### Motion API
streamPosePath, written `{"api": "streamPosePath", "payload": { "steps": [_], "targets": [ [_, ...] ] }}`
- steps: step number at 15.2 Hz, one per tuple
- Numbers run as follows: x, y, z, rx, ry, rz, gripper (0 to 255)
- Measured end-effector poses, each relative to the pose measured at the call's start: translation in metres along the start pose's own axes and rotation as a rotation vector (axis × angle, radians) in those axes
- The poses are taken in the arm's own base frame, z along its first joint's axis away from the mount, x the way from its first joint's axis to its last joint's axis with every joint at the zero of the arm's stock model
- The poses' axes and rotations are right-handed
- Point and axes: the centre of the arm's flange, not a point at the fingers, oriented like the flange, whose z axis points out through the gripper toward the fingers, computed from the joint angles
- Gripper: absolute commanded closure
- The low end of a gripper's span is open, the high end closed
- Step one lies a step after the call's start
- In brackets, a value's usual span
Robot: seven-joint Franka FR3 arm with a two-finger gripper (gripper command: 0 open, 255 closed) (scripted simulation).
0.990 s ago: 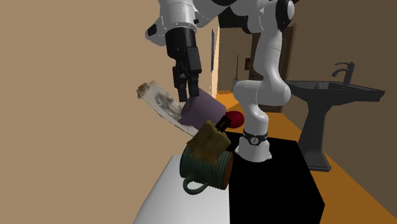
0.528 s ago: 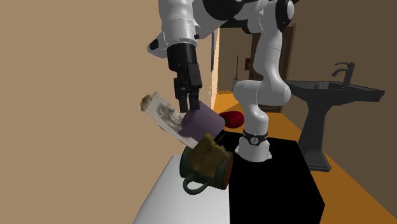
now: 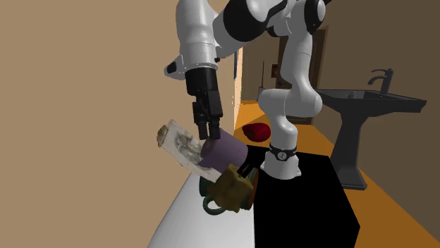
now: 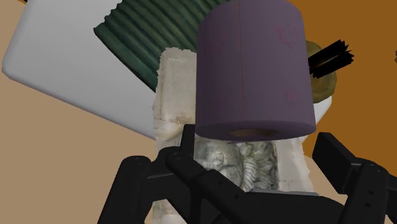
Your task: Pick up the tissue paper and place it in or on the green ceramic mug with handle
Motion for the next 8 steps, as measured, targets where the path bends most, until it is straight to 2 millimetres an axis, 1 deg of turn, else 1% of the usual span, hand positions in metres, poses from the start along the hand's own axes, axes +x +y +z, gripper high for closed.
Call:
{"api": "streamPosePath", "payload": {
  "steps": [7, 8],
  "targets": [
    [0.0006, 0.0009, 0.0033, 0.007, 0.013, -0.002, 255],
    [0.0006, 0.0007, 0.0033, 0.007, 0.013, -0.002, 0]
  ]
}}
